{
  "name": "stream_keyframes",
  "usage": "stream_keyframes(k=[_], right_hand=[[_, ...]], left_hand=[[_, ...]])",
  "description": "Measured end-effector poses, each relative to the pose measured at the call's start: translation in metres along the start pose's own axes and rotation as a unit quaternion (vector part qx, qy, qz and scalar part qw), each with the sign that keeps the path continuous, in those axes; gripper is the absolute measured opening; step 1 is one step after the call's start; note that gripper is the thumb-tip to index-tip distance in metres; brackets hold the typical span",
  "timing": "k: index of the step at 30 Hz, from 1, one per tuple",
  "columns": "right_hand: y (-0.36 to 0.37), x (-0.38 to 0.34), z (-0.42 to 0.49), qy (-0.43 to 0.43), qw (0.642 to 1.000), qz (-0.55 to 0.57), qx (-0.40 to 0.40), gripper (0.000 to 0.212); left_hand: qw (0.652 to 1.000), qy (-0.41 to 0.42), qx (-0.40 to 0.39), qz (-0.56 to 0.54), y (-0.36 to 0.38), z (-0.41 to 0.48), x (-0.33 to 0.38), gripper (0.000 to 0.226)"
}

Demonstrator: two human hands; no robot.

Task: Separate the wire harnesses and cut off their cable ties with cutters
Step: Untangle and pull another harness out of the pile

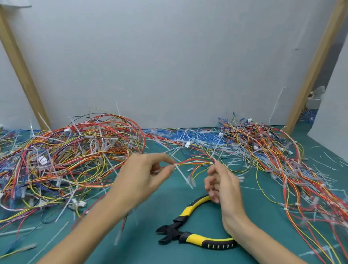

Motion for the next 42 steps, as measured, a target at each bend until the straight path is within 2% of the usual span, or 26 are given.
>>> stream_keyframes(k=[4,7,11,15,20,27,31,35,40,42], right_hand=[[0.003,0.001,-0.005,0.037,0.996,-0.071,-0.027,0.065],[0.012,0.0,-0.016,0.003,0.98,-0.158,-0.124,0.074],[0.022,0.004,-0.029,-0.021,0.952,-0.2,-0.23,0.064],[0.024,0.007,-0.032,-0.058,0.937,-0.223,-0.263,0.04],[0.023,0.008,-0.029,-0.014,0.947,-0.183,-0.265,0.046],[0.024,0.008,-0.032,-0.069,0.94,-0.215,-0.257,0.048],[0.024,0.007,-0.033,-0.08,0.936,-0.216,-0.265,0.047],[0.025,0.006,-0.034,-0.092,0.933,-0.215,-0.272,0.046],[0.023,0.007,-0.029,-0.028,0.958,-0.141,-0.249,0.049],[0.019,0.006,-0.024,-0.014,0.972,-0.114,-0.205,0.049]], left_hand=[[0.997,-0.039,0.071,0.012,0.026,-0.031,-0.02,0.003],[0.994,-0.009,0.083,0.065,0.034,-0.042,-0.021,0.004],[0.991,0.011,0.107,0.082,0.036,-0.044,-0.015,0.003],[0.987,0.046,0.107,0.114,0.039,-0.046,-0.01,0.009],[0.988,0.041,0.096,0.111,0.042,-0.046,-0.013,0.014],[0.994,0.01,0.076,0.082,0.044,-0.046,-0.016,0.012],[0.998,-0.064,0.018,0.002,0.049,-0.043,-0.026,0.016],[0.994,-0.1,0.009,-0.042,0.053,-0.041,-0.031,0.017],[0.987,-0.147,0.007,-0.062,0.05,-0.04,-0.033,0.013],[0.982,-0.161,-0.038,-0.09,0.044,-0.039,-0.035,0.013]])
Point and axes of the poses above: each hand's wrist, its own z-axis towards the middle knuckle, its own y-axis out of the palm, x = y × z, the point moved 3 cm from there along z, towards the middle knuckle, and after that the axes turned 7 degrees about x, right-handed, at the moved point
